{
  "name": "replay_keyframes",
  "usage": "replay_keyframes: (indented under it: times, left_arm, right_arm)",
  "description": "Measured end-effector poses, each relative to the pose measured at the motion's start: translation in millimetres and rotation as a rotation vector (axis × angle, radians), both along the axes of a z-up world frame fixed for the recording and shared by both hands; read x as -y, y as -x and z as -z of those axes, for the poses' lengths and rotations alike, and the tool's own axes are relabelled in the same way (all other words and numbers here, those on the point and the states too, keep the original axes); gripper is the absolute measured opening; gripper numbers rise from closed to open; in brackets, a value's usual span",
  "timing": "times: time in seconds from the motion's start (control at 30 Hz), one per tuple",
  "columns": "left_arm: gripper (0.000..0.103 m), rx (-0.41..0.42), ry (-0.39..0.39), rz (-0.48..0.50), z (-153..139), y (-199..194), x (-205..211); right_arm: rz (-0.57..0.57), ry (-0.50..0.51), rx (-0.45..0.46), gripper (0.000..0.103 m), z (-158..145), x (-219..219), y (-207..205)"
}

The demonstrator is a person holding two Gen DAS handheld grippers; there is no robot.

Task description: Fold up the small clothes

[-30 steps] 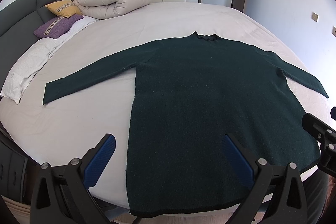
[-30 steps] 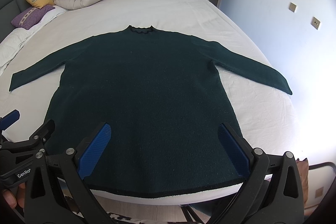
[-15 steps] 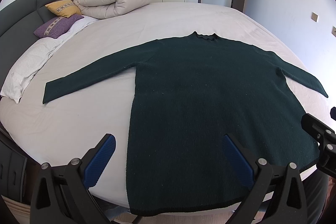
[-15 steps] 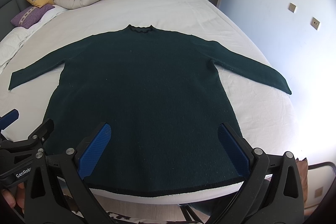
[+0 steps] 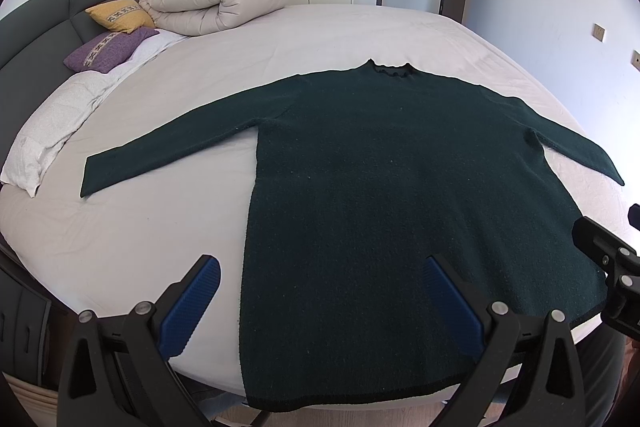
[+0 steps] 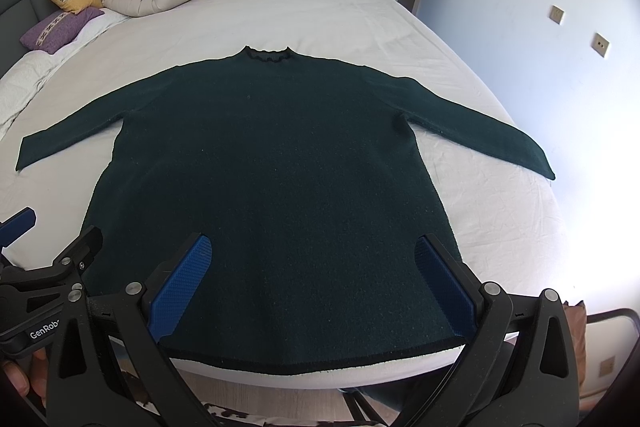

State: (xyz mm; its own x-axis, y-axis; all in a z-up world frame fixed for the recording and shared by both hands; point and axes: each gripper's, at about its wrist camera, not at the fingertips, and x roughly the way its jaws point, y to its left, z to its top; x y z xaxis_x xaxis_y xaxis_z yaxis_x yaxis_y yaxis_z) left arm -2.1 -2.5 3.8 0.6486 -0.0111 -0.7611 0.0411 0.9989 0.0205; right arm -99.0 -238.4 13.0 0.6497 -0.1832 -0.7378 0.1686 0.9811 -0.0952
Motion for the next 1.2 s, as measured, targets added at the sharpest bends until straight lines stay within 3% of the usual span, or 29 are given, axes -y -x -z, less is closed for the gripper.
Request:
replay_keyframes:
  times: [1.2]
  left_arm:
    - [0.103, -0.005, -0.001, 0.006, 7.7, 0.5, -1.0]
  right_arm:
    - [0.006, 0.005, -0.016, 0.103, 8.4, -1.0, -3.4]
